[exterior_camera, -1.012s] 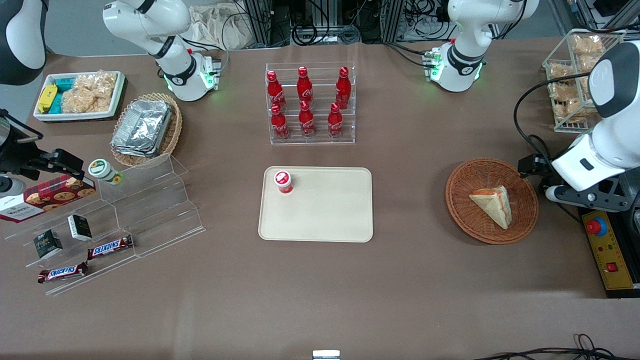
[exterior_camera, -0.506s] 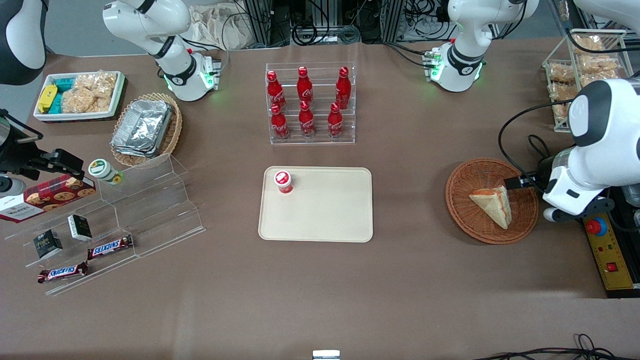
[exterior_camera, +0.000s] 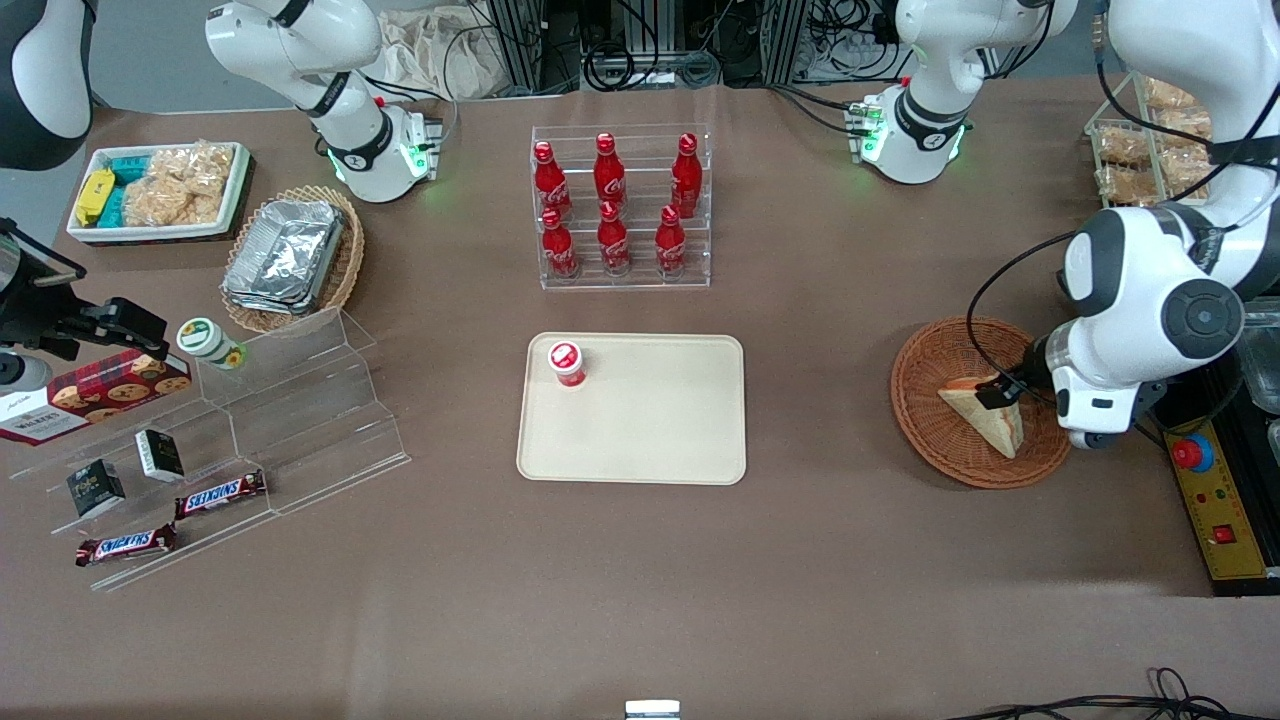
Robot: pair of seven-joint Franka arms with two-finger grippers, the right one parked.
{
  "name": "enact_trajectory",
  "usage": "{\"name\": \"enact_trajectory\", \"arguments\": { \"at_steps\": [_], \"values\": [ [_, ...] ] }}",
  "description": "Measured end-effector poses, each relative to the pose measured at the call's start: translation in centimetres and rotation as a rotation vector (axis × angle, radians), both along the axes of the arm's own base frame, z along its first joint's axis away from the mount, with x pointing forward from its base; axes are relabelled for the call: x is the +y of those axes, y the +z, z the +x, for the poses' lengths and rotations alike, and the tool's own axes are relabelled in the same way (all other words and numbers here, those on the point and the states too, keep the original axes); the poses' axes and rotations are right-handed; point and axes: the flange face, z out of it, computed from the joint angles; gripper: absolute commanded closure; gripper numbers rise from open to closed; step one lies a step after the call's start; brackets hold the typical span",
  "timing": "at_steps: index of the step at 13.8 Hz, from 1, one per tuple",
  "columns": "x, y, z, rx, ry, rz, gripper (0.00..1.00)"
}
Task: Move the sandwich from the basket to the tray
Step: 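Close the left gripper on the sandwich and lift it from the basket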
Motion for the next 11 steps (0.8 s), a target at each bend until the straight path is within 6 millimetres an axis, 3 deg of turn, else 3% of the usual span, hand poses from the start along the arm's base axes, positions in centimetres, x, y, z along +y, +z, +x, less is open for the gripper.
{"name": "enact_trajectory", "arguments": {
  "at_steps": [5, 11],
  "values": [
    [1.3, -4.2, -1.8, -0.059, 0.078, 0.006, 0.00],
    [1.5, -5.4, -1.6, -0.077, 0.094, 0.005, 0.00]
  ]
}}
